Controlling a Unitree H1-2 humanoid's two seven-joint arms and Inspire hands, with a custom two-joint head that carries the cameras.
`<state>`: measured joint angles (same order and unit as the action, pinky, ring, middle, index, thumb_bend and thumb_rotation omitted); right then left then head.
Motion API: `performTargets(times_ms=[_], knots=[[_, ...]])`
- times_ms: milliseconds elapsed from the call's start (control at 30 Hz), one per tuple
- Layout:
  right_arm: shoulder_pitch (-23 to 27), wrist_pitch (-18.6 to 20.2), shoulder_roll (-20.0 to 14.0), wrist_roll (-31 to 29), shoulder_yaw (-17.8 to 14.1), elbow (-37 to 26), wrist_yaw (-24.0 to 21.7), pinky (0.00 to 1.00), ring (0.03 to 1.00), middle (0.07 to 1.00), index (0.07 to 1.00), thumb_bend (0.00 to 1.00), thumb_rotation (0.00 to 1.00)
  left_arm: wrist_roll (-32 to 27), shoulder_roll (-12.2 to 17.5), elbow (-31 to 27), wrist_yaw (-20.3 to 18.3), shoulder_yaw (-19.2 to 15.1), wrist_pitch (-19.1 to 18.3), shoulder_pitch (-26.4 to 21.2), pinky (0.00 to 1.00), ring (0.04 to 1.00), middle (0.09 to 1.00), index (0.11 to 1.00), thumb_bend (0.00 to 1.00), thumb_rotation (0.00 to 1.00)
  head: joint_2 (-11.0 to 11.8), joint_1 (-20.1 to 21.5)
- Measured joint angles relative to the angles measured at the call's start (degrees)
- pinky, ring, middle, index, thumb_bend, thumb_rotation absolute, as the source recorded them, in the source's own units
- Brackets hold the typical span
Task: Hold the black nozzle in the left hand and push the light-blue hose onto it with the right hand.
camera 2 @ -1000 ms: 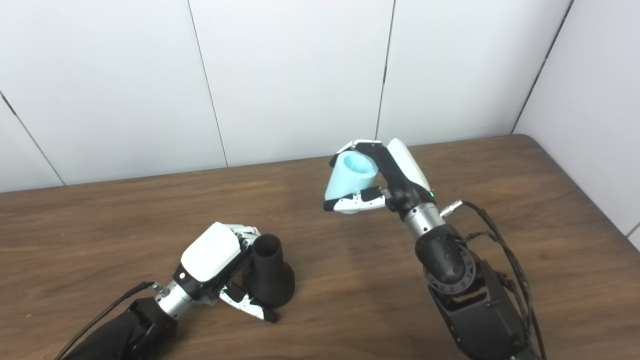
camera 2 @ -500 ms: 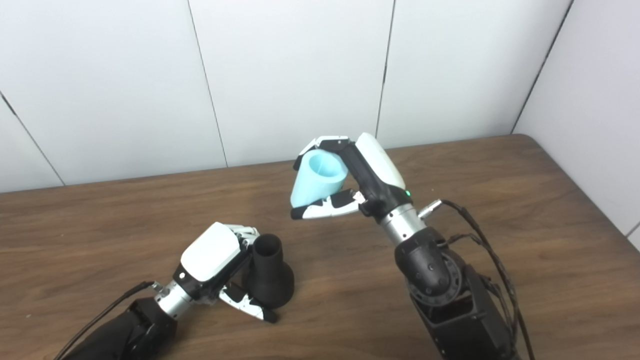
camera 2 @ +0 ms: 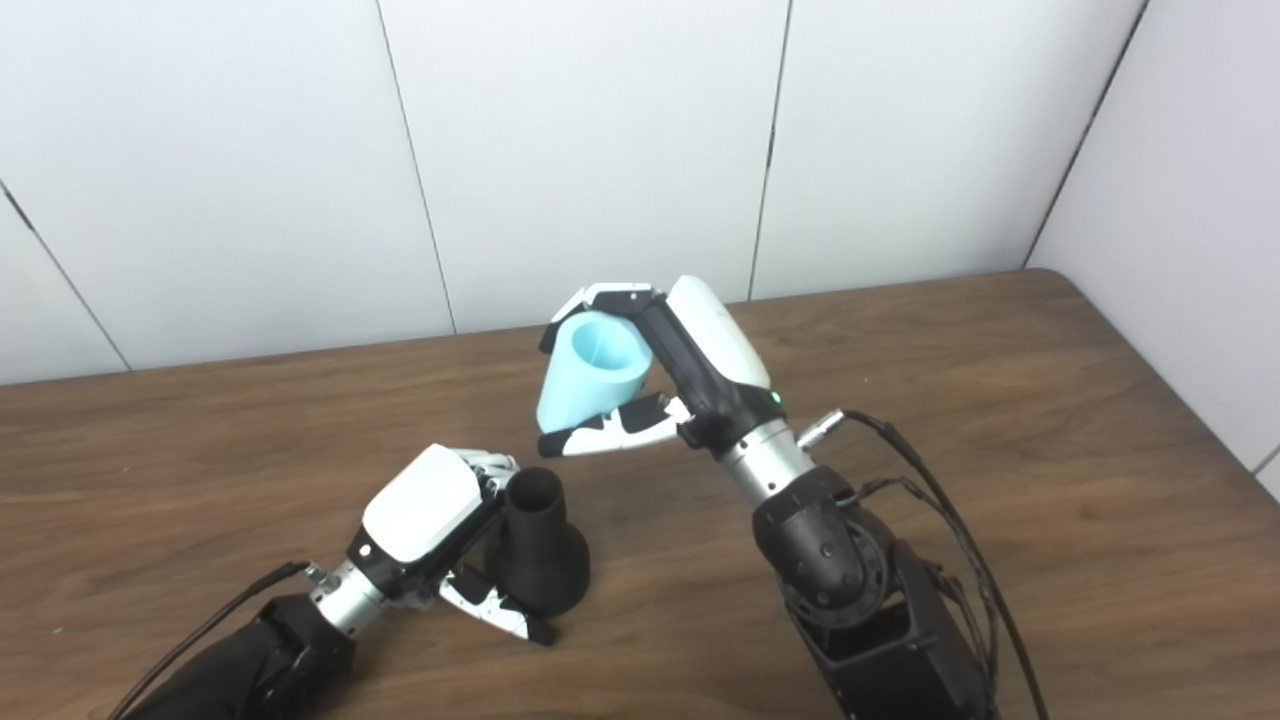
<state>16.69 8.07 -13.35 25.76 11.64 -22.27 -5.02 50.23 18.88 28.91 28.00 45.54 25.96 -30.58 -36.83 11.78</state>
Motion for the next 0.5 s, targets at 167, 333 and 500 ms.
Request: performTargets(times_ms=[167,333,500], knots=[[-0.77,-1.19,1.01,-0.29,0.63,0.14,-0.32,0.2,0.445,0.461,0.52,0.52,0.0,0.01,-0.03,0.01,-0.01,0.0,0.0,-0.01,0.44,0.549,0.54,0.487,0.52,0.04,-0.09,-0.09],[-2.74,-2.01,1.36,-0.19,1.76,0.67,-0.78,0.24,0.389,0.494,0.541,0.51,0.0,0.0,-0.05,0.16,0.09,0.07,0.0,-0.06,0.44,0.55,0.538,0.487,0.51,0.04,-0.26,-0.18],[-3.57,-2.29,1.9,-0.19,2.6,0.94,-0.9,0.25,0.416,0.479,0.531,0.51,0.0,0.0,-0.04,0.16,0.08,0.06,0.0,-0.07,0.45,0.553,0.543,0.488,0.51,0.04,-0.53,0.0]])
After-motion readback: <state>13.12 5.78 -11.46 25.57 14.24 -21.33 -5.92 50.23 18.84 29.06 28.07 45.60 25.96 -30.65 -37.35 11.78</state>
